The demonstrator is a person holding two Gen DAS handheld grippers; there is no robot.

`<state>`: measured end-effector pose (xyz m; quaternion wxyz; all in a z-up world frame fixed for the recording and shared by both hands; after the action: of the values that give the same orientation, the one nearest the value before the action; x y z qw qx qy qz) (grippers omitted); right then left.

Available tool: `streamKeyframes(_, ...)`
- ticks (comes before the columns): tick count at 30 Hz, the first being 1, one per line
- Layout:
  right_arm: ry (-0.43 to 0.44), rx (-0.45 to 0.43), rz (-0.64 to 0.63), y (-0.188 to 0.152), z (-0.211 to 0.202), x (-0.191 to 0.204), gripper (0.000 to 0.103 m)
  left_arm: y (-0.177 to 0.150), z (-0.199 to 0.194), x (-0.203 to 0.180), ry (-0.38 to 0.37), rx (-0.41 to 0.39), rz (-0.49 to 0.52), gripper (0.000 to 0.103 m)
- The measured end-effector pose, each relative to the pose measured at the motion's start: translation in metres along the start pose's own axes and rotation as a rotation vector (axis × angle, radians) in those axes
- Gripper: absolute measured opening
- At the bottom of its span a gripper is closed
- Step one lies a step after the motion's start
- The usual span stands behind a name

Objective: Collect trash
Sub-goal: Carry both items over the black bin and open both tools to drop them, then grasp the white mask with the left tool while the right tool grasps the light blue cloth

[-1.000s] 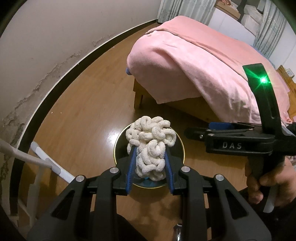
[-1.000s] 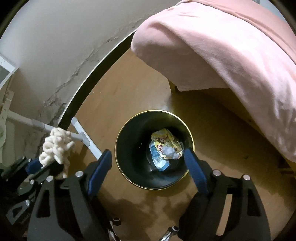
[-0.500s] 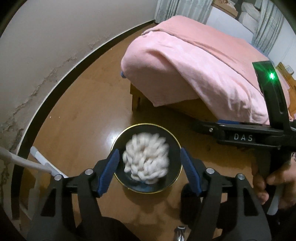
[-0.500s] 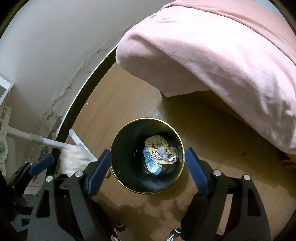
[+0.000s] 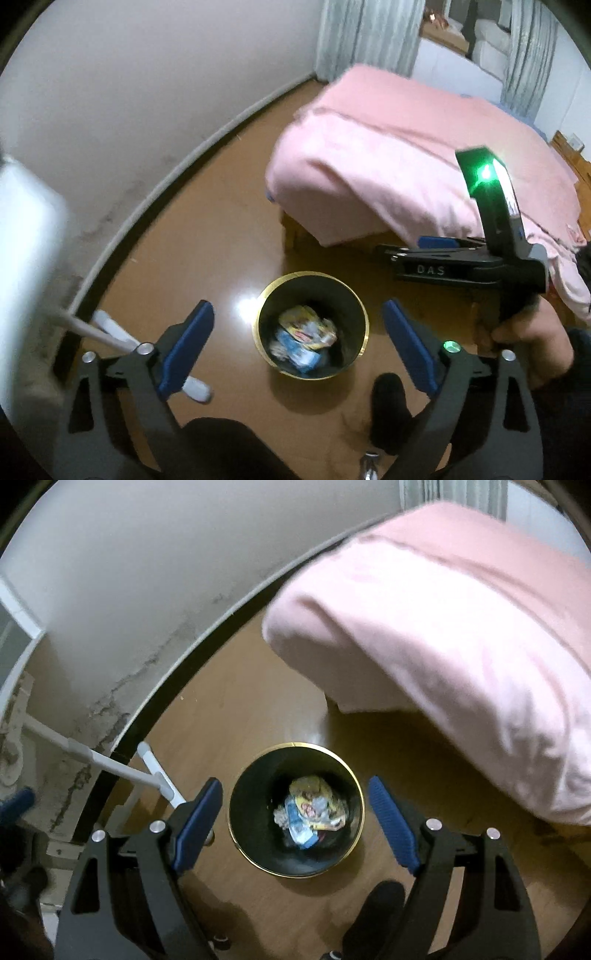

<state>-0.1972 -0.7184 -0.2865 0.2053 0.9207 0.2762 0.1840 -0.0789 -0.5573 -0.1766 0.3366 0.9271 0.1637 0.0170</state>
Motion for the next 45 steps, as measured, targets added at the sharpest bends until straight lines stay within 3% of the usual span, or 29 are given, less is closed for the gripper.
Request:
streamKeyframes(5,0.082,-0.061,-0.099,0.015,-0.058,0.062,0.079,-0.002,-0.097,0.059,0.128,-0.097,-0.034,0.093)
streamKeyframes(11,0.232,-0.125,-0.360,0.010,-0.120,0.213,0.079,-0.050,-0.199,0.180,0.353,-0.141,-0.186,0.094)
streamKeyframes(18,0.469,-0.073,-0.738,-0.053,-0.144,0.420,0.080,-0.156,-0.303,0.310,0.572,-0.139,-0.454,0.094)
streamKeyframes(23,0.569,-0.038,-0.996,-0.108,-0.151,0.540,0.080,-0.231,-0.349,0.356,0.633,-0.130,-0.636,0.094)
streamKeyframes(27,0.593,-0.039,-1.145,-0.136,-0.153,0.611,0.080,-0.269,-0.370,0.370,0.651,-0.118,-0.718,0.094)
streamKeyframes(32,0.578,-0.062,-1.304,-0.162,-0.146,0.658,0.075,-0.288,-0.378,0.372,0.657,-0.109,-0.741,0.094)
streamKeyframes(34,0.558,-0.055,-1.342,-0.169,-0.139,0.668,0.055,-0.293,-0.378,0.376,0.655,-0.101,-0.744,0.094)
streamKeyframes(36,0.553,-0.025,-1.367,-0.172,-0.133,0.672,0.026,-0.296,-0.378,0.379,0.647,-0.097,-0.748,0.094)
streamKeyframes(38,0.563,-0.021,-1.371,-0.173,-0.136,0.672,0.018,-0.291,-0.371,0.386,0.633,-0.094,-0.752,0.094)
streamKeyframes(45,0.702,-0.041,-1.219,-0.143,-0.183,0.651,0.015,-0.247,-0.340,0.396,0.583,-0.085,-0.718,0.094)
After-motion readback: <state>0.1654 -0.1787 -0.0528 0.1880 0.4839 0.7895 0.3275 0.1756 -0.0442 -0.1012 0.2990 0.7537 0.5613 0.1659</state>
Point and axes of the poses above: each gripper's, at about its wrist camera, not at the fingertips, and z roughly the way its jaws point, x to its left, y to its top, the point moved 7 cm from there along z, roughly the way its jaws point, and after that the axes turned 2 degrees about -x, right-handed, at the moved point
